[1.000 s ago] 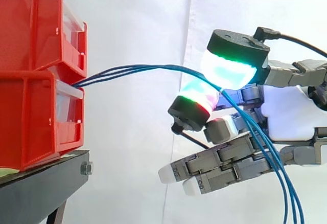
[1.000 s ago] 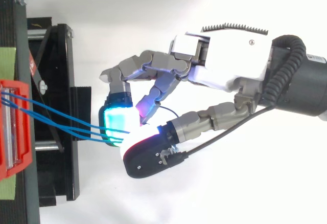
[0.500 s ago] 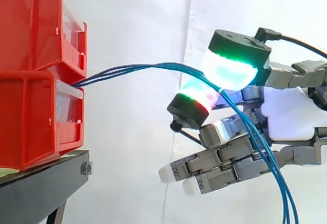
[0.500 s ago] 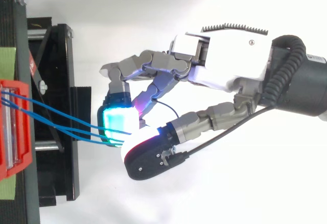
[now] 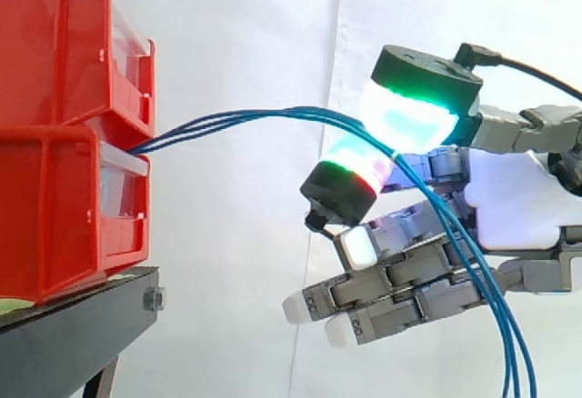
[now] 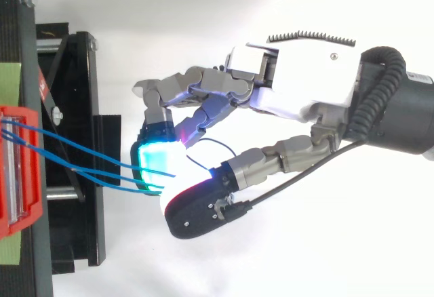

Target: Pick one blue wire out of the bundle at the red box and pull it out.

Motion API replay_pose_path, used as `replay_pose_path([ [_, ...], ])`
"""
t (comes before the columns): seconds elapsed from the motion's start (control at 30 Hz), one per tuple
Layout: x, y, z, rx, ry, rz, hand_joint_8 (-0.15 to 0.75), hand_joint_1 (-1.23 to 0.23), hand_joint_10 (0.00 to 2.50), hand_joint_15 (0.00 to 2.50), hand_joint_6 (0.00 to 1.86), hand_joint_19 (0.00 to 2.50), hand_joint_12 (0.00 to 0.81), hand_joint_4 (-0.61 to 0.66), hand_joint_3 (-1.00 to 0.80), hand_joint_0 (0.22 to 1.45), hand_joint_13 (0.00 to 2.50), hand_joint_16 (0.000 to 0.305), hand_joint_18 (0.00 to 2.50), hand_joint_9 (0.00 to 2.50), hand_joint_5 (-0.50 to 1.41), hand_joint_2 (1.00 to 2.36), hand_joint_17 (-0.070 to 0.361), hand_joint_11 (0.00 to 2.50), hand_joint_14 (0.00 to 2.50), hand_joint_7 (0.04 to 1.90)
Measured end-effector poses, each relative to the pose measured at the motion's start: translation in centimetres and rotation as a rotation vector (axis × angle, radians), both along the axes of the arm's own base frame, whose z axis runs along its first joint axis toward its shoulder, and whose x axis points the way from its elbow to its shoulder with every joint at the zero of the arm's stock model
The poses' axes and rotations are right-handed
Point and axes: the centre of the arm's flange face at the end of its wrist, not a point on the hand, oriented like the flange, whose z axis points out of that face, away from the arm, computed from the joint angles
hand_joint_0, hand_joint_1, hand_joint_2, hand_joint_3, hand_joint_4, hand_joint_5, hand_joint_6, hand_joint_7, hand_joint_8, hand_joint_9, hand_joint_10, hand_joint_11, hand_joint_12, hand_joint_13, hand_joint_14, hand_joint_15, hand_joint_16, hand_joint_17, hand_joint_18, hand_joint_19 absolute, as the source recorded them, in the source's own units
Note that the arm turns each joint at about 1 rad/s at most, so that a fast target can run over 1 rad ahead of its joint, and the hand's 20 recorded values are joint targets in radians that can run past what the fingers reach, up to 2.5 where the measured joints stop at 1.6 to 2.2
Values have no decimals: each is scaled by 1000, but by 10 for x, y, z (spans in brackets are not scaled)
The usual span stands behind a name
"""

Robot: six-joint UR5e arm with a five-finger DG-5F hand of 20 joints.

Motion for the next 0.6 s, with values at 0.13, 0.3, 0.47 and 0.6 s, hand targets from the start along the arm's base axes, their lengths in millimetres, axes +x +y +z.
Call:
replay_pose_path([
  [0.13,0,0,0,0,0,0,204,-742,23,46,802,292,400,127,-179,551,100,55,0,894,-102,1028,123,591,1,1417],
  [0.3,0,0,0,-1,0,0,197,-679,23,41,763,289,391,54,-170,539,104,54,0,901,-77,1028,122,515,1,1375],
  [0.47,0,0,0,-1,1,0,233,-718,28,107,871,317,403,74,-84,563,55,54,0,813,-151,1028,122,723,5,1237],
  [0.6,0,0,0,-2,1,0,264,-799,29,115,902,311,411,111,-81,620,31,57,0,749,-196,1027,128,831,5,1227],
])
